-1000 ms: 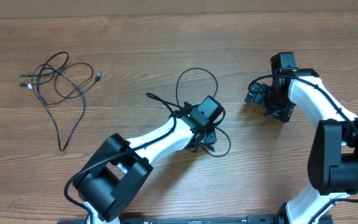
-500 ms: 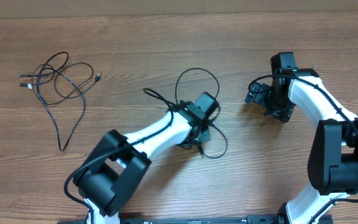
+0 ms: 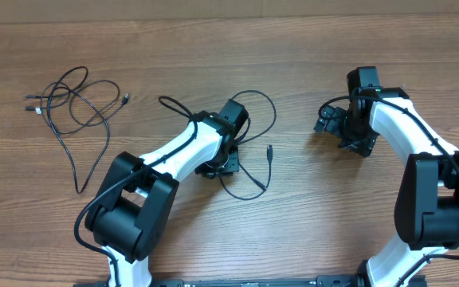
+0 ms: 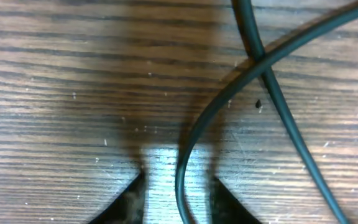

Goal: Untangle cables

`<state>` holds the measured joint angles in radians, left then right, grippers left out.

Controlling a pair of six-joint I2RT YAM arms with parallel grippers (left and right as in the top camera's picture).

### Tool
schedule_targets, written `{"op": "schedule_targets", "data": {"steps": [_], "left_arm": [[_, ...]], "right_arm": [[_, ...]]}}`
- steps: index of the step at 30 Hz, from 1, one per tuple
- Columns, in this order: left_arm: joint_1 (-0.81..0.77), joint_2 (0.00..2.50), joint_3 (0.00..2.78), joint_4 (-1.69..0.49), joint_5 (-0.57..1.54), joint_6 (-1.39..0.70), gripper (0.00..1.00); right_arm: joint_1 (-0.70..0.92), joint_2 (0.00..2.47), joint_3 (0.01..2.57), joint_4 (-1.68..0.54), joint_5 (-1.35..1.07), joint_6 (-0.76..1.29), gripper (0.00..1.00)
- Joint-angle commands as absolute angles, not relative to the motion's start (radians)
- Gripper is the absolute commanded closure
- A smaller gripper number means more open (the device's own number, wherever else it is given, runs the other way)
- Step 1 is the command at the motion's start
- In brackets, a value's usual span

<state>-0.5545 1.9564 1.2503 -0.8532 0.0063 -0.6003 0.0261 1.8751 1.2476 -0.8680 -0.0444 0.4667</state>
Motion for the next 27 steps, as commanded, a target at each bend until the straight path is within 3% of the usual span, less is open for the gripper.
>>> {"op": "schedule_targets", "data": {"steps": [1,3,10,11,14,17,27], "left_arm": [[-0.556,1.975,1.266,-0.861,-0.005,-0.579,0.55],[-0.556,1.975,1.266,-0.868,-0.003,-0.579,0.49],[-0.558,1.975,1.264,-0.932,0.019,-0.592,0.44],[-0.558,1.975,1.264,-0.92,0.02,-0.6,0.48],[-0.564,1.975,1.264,-0.884,0.026,-0.61,0.8],[-0.577,1.975,1.264,-0.856,0.037,-0.609,0.96],[-0.567,1.927,1.307,-0.865,0.011,-0.549,0.96]], "right_arm": [[0.024,1.874,1.264,-0.865,-0.035,0.463,0.0],[0.024,1.874,1.264,-0.865,-0.035,0.463,0.0],[0.024,1.874,1.264,-0.865,-0.035,0.463,0.0],[0.024,1.874,1.264,-0.865,-0.035,0.463,0.0],[0.024,1.874,1.264,-0.865,-0.035,0.463,0.0],[0.024,1.874,1.264,-0.865,-0.035,0.463,0.0],[0.024,1.874,1.264,-0.865,-0.035,0.463,0.0]]}}
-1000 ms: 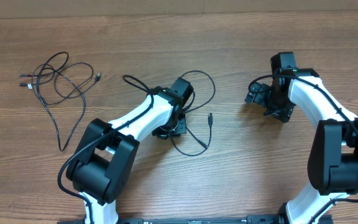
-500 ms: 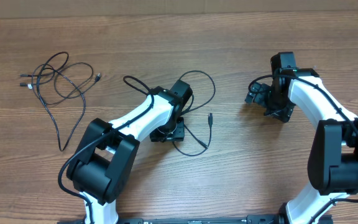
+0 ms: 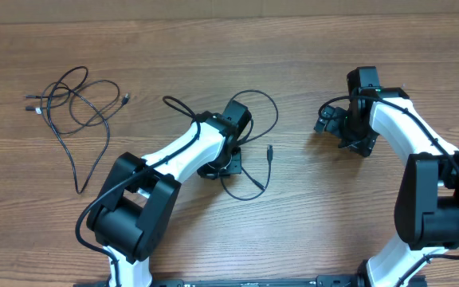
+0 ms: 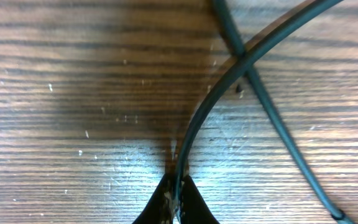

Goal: Untangle cables

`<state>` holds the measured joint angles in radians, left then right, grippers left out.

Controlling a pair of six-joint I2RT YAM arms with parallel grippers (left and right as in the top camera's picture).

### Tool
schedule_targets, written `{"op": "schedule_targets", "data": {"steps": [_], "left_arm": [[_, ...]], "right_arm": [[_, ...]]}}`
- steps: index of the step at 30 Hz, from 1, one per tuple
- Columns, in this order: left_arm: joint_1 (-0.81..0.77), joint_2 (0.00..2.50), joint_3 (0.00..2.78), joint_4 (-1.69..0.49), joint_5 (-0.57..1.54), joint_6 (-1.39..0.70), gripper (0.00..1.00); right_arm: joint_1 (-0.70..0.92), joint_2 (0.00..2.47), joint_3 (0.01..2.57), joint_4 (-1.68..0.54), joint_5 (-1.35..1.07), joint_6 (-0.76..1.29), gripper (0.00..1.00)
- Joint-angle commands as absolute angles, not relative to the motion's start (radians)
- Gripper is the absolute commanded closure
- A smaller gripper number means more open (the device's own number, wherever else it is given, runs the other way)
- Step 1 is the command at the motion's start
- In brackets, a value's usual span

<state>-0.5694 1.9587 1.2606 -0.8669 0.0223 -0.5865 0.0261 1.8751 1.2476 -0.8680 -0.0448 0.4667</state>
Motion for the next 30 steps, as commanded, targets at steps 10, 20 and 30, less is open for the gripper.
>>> {"op": "schedule_targets", "data": {"steps": [10,20,30], "left_arm": [[-0.592,1.898,1.329,-0.839,0.101,-0.584,0.96],[-0.669,1.898,1.224,-0.699,0.043,-0.717,0.95],[-0.686,1.909,1.219,-0.68,0.041,-0.768,0.67]], "right_arm": [[0.024,1.874,1.264,-0.865,-0.035,0.463,0.0],[0.024,1.874,1.264,-0.865,-0.035,0.463,0.0],[0.024,1.874,1.264,-0.865,-0.035,0.463,0.0]]}}
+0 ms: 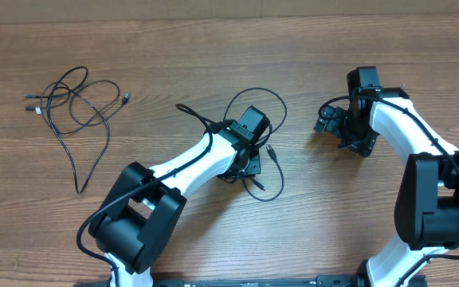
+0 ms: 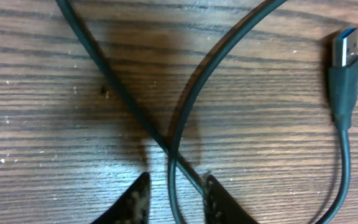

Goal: Untangle cables

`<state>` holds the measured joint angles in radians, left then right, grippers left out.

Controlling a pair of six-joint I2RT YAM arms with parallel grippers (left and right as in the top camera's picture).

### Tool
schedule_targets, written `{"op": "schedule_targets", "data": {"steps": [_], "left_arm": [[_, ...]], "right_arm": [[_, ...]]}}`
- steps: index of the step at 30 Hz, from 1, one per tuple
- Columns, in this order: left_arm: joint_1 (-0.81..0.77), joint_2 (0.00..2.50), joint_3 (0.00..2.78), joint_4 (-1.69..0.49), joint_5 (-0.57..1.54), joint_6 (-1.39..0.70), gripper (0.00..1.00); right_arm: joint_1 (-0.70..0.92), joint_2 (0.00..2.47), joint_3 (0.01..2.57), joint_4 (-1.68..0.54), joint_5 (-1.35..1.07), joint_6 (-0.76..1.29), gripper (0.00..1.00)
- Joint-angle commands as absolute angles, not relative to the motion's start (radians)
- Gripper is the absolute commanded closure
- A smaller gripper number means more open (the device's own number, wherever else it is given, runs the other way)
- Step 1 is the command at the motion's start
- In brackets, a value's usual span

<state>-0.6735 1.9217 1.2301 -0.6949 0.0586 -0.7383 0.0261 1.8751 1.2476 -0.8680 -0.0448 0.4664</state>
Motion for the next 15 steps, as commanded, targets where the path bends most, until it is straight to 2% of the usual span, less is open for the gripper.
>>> {"op": "schedule_targets", "data": {"steps": [1,10,15], "left_arm": [[-0.689,1.91,1.219,-0.676,0.041,-0.774,0.65],[-0.703,2.009,1.219,-0.657,0.074,-0.835,0.64],[-0.704,2.029,1.219,-0.681,0.105,-0.834,0.81]], "right_arm": [[0.024,1.874,1.264,-0.865,-0.035,0.463,0.0],[0.024,1.874,1.264,-0.865,-0.035,0.463,0.0],[0.024,1.874,1.264,-0.865,-0.035,0.463,0.0]]}}
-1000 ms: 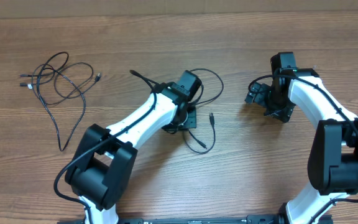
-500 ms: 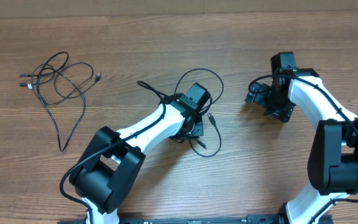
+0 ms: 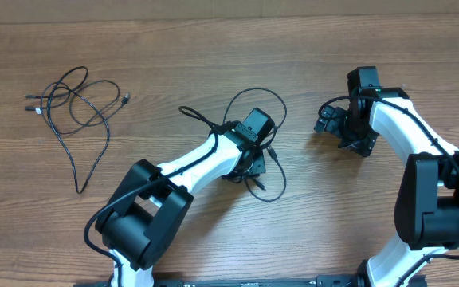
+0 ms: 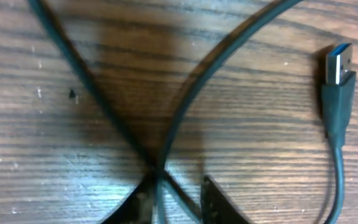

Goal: Untangle cables
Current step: 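Lift and carry the black cable to the far left pile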

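Observation:
A black cable (image 3: 258, 91) lies looped around my left gripper (image 3: 249, 165) in the middle of the table. Its blue-tipped USB plug (image 4: 337, 68) lies flat to the gripper's right. In the left wrist view two strands of this cable (image 4: 229, 62) cross just ahead of the fingertips. Both strands then run down between the jaws. My left gripper (image 4: 176, 202) is open, its fingers (image 4: 135, 202) standing apart on either side of the strands. My right gripper (image 3: 327, 119) hovers at the right with a dark mass at its tip. Whether it holds anything is unclear.
A second tangle of thin black cables (image 3: 74, 104) lies at the far left, with a long tail (image 3: 78, 179) trailing toward the near edge. The brown wooden table (image 3: 213, 48) runs back to a pale wall.
My left gripper has shifted slightly, so the crossing of the two strands now sits right at its fingertips rather than ahead of them. The jaws stay open. The right arm has not moved.
My left gripper stood open around one strand of the middle cable, then was shut on it. By 0.5 s ago gripper and cable were further right, the USB plug was in the wrist view, and the jaws were open. They remain open over the crossing.

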`<state>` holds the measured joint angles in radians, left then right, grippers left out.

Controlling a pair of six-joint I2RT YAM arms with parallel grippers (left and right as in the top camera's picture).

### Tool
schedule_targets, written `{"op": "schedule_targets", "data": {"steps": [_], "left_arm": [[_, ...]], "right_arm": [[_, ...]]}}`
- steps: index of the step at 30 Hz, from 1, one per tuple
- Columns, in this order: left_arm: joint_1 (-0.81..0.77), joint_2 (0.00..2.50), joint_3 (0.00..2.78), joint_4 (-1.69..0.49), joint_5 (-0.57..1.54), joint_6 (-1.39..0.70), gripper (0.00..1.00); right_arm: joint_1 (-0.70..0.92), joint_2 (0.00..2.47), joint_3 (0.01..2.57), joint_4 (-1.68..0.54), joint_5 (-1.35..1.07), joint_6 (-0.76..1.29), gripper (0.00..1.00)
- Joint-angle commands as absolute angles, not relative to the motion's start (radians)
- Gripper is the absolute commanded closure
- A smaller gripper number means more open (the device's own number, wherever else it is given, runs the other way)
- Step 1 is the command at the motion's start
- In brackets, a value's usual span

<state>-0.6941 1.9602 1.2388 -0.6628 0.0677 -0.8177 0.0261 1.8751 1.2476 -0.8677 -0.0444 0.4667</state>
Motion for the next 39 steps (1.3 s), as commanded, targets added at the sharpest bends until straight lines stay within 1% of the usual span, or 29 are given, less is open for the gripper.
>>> {"op": "schedule_targets", "data": {"steps": [1,4,7,9,15,17,23,26,31,32,35,37,38,39], "left_arm": [[-0.704,2.029,1.219,-0.681,0.105,-0.827,0.82],[-0.699,2.028,1.231,-0.69,0.105,-0.756,0.96],[-0.685,2.017,1.281,-0.758,0.105,-0.665,0.96],[-0.673,1.987,1.32,-0.8,0.067,-0.624,0.96],[-0.651,1.811,1.345,-0.806,-0.202,-0.559,0.96],[-0.641,1.752,1.346,-0.813,-0.359,-0.505,0.96],[-0.593,1.634,1.346,-0.857,-0.789,-0.464,0.96],[-0.548,1.606,1.346,-0.837,-0.929,-0.421,0.96],[-0.42,1.601,1.346,-0.661,-1.136,-0.173,0.96],[-0.371,1.598,1.346,-0.57,-1.227,-0.122,0.96],[-0.297,1.597,1.353,-0.356,-1.358,0.005,0.96],[-0.238,1.596,1.37,-0.15,-1.411,0.182,0.96],[-0.216,1.594,1.379,-0.071,-1.417,0.257,0.96],[-0.179,1.592,1.396,0.054,-1.415,0.373,0.96]], "right_arm": [[0.024,1.874,1.264,-0.865,-0.035,0.463,0.0],[0.024,1.874,1.264,-0.865,-0.035,0.463,0.0],[0.024,1.874,1.264,-0.865,-0.035,0.463,0.0],[0.024,1.874,1.264,-0.865,-0.035,0.463,0.0],[0.024,1.874,1.264,-0.865,-0.035,0.463,0.0],[0.024,1.874,1.264,-0.865,-0.035,0.463,0.0],[0.024,1.874,1.264,-0.865,-0.035,0.463,0.0],[0.024,1.874,1.264,-0.865,-0.035,0.463,0.0],[0.024,1.874,1.264,-0.865,-0.035,0.463,0.0],[0.024,1.874,1.264,-0.865,-0.035,0.463,0.0],[0.024,1.874,1.264,-0.865,-0.035,0.463,0.0],[0.024,1.874,1.264,-0.865,-0.035,0.463,0.0],[0.024,1.874,1.264,-0.865,-0.035,0.463,0.0],[0.024,1.874,1.264,-0.865,-0.035,0.463,0.0]]}}
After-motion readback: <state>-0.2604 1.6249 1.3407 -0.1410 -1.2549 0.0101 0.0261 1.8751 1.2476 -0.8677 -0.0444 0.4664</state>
